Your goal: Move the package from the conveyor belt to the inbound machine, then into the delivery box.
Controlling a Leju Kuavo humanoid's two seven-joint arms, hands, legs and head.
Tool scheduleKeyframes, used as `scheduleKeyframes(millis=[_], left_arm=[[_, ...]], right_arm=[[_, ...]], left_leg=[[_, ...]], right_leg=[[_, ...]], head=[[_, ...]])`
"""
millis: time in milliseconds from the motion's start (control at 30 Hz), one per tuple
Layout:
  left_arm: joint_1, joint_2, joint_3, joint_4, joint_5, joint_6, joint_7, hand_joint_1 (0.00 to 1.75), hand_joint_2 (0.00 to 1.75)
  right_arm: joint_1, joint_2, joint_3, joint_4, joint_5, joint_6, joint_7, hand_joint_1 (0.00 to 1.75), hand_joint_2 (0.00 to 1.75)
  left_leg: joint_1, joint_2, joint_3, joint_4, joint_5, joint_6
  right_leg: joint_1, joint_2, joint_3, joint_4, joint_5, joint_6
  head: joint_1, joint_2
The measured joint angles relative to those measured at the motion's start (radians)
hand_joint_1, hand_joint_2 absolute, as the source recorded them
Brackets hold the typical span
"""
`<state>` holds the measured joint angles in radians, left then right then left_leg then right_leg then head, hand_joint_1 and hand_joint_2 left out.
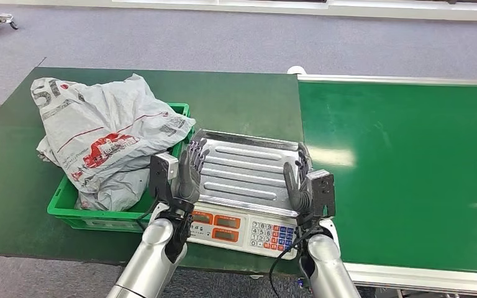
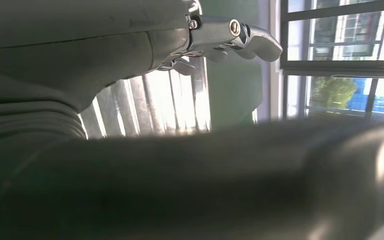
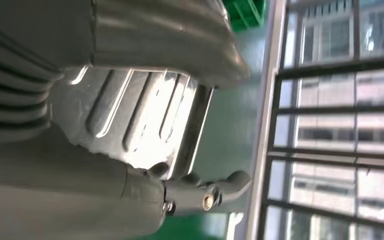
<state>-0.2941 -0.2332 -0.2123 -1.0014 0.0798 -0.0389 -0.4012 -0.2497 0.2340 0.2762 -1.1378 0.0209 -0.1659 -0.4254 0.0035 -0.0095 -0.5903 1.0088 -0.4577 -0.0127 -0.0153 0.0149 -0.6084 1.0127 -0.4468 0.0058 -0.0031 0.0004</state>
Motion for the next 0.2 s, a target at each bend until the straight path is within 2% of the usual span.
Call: scheduleKeyframes(millis=[33, 133, 200], left_arm=[[0.003, 0.000, -0.001, -0.002, -0.003, 0.008, 0.003, 0.00, 1.31], [0.011, -0.001, -0.002, -0.002, -0.015, 0.032, 0.003, 0.00, 0.00], [0.015, -0.001, -0.002, -0.002, -0.018, 0.037, 0.003, 0.00, 0.00]], right_arm=[[0.004, 0.003, 0.003, 0.000, -0.014, -0.002, -0.001, 0.00, 0.00], [0.010, 0.008, 0.015, 0.000, -0.045, 0.017, -0.013, 0.00, 0.00], [0.011, 0.008, 0.021, 0.000, -0.040, 0.018, -0.018, 0.00, 0.00]], left_leg=[[0.000, 0.000, 0.000, 0.000, 0.000, 0.000], [0.000, 0.000, 0.000, 0.000, 0.000, 0.000], [0.000, 0.000, 0.000, 0.000, 0.000, 0.000]], right_leg=[[0.000, 0.000, 0.000, 0.000, 0.000, 0.000], [0.000, 0.000, 0.000, 0.000, 0.000, 0.000], [0.000, 0.000, 0.000, 0.000, 0.000, 0.000]], head=[[0.000, 0.000], [0.000, 0.000], [0.000, 0.000]])
